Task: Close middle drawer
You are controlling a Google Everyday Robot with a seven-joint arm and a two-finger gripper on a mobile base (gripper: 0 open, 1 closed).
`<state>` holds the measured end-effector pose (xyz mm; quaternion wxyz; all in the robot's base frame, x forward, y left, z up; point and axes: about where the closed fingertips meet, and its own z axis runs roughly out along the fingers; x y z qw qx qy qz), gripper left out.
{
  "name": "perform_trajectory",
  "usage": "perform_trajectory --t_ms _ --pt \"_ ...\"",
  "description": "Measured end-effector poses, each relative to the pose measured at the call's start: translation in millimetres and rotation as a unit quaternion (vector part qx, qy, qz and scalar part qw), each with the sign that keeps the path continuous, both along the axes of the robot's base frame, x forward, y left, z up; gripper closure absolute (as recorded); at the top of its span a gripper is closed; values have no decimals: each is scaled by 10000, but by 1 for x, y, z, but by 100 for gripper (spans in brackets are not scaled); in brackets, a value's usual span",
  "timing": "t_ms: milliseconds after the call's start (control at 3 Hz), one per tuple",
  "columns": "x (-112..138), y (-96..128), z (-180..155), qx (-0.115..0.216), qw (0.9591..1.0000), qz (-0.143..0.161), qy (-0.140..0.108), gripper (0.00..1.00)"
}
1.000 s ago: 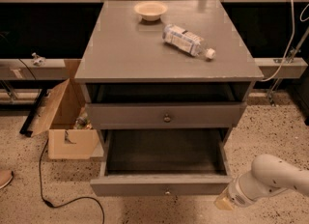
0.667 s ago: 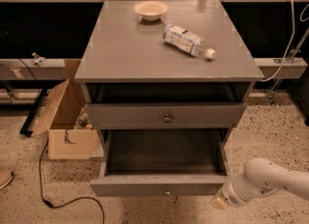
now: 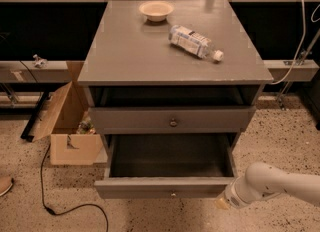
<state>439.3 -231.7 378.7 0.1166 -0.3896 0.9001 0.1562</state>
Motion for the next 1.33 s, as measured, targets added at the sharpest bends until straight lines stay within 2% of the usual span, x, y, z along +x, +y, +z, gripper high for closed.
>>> perform_trajectory --t_ms 333,667,1000,1333 --pt "18 -4 -2 -57 9996 -18 -267 100" --pt "45 -7 -2 25 9974 35 -717 100" --pt "71 -6 0 150 9928 210 -1169 100" --pt "96 -1 4 289 9860 442 -1582 100"
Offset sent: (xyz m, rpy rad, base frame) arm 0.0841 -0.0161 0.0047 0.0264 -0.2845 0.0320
